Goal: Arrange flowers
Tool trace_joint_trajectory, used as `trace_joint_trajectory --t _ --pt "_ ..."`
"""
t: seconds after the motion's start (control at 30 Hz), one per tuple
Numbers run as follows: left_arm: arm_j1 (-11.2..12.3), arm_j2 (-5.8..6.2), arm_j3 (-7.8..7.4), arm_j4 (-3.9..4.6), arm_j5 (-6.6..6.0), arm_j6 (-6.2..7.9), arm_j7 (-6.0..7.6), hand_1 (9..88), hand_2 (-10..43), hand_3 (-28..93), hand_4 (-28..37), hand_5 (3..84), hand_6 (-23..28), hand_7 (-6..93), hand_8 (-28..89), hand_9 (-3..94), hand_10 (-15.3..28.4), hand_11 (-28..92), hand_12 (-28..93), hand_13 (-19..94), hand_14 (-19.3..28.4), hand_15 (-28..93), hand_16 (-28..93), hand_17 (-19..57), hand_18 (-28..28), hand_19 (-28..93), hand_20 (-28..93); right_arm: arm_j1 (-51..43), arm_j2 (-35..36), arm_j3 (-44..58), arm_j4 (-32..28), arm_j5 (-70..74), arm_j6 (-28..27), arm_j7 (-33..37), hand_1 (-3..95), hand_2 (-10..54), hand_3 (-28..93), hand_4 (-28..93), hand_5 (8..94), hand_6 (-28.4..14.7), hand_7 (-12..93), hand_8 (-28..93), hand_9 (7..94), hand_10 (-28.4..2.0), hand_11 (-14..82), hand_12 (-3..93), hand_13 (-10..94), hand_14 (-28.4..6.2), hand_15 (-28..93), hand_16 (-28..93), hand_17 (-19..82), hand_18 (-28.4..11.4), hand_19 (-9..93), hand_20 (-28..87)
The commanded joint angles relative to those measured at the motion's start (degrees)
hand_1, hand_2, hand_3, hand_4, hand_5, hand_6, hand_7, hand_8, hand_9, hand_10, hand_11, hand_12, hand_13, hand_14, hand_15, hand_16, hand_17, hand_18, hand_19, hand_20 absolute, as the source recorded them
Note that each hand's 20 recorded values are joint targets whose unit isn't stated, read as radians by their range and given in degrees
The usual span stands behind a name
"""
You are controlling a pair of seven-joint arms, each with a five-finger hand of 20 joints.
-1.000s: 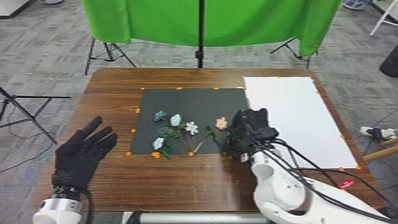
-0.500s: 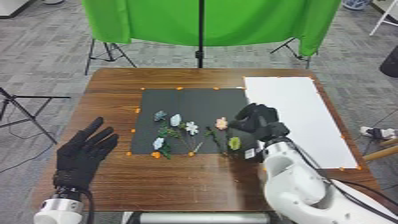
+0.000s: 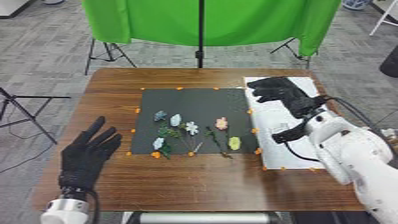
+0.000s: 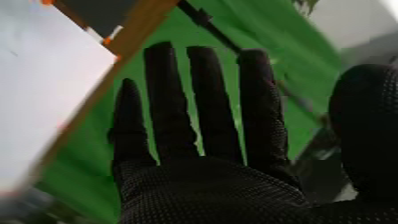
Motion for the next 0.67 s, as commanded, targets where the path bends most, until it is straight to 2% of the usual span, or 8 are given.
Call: trace_joint_trajectory --t 0.03,0.17,0.23,0.33,0.4,0.5,0.67 --pt "-0.8 -1.25 1.09 0.98 1.63 1.16 -0.52 20.0 6.3 82 -28.2 35.2 5.4 10.3 -10 33.0 18.4 17 9 22 27.7 46 -9 -10.8 26.5 54 5 -5.3 -2.6 1.7 0.8 36.6 5.6 -4.0 19.1 4.0 75 -28 46.7 4.1 12 -13 49.8 -12.7 11.3 13.0 37 -18.4 35 11 1 -23.2 51 25" --pt "-0.3 -1.58 0.68 0.77 3.36 1.71 -1.21 19.8 6.2 82 -28.2 34.8 5.3 10.5 -10 33.0 18.4 17 9 22 27.5 46 -8 -10.8 26.4 54 5 -6.8 -4.3 2.3 0.6 34.9 6.4 -6.1 18.0 5.0 73 -28 41.9 4.1 11 -12 47.4 -13.5 11.1 13.7 35 -19.0 35 13 2 -25.8 51 24" --pt "-0.1 -1.63 0.54 0.76 2.71 1.51 -0.85 19.8 6.2 82 -28.2 34.7 5.3 10.6 -10 33.0 18.4 17 9 22 27.6 46 -8 -10.8 26.4 54 5 -7.8 -5.1 3.0 0.4 35.5 7.2 -7.1 17.7 5.1 73 -28 41.4 4.3 11 -12 46.9 -13.5 11.0 13.8 34 -19.0 35 13 2 -25.7 51 23" --pt "-0.1 -1.91 0.26 0.82 3.26 1.43 -1.33 19.7 6.2 82 -28.3 34.5 5.2 10.7 -10 33.0 18.4 17 9 22 27.7 46 -8 -10.8 26.3 54 5 -8.8 -5.4 3.8 0.5 36.2 8.1 -8.0 17.2 5.2 73 -28 41.2 4.5 11 -12 46.6 -13.3 10.9 13.9 34 -18.8 33 13 2 -25.6 50 22" --pt "-0.1 -2.03 0.09 0.87 2.92 1.24 -1.54 19.7 6.2 82 -28.3 34.6 5.0 10.8 -10 33.1 18.0 17 9 22 27.7 46 -8 -10.8 26.3 54 5 -9.6 -5.0 4.3 0.2 36.1 9.0 -8.1 17.2 5.2 73 -28 41.6 4.7 11 -12 46.7 -13.2 10.9 14.0 34 -18.8 33 14 2 -25.5 50 22" --pt "0.1 -2.05 -0.07 0.86 2.84 1.24 -1.63 19.7 6.2 82 -28.3 34.7 4.8 10.8 -10 33.4 17.7 17 9 22 27.8 46 -8 -10.8 26.3 54 5 -10.9 -4.5 5.6 0.0 38.1 6.8 -7.4 17.5 5.2 72 -28 42.0 4.7 11 -12 46.9 -13.1 11.0 14.0 34 -18.7 34 14 2 -26.0 51 22" --pt "0.3 -1.94 0.14 0.8 2.4 1.25 -1.03 19.6 6.2 82 -28.3 34.9 4.6 10.9 -11 33.6 17.4 17 9 22 27.9 46 -8 -10.8 26.4 54 6 -11.8 -4.1 5.8 -0.1 39.0 7.9 -8.4 17.0 5.5 71 -28 42.1 4.8 11 -12 47.0 -13.2 11.0 14.1 34 -18.7 34 15 2 -26.4 51 21"
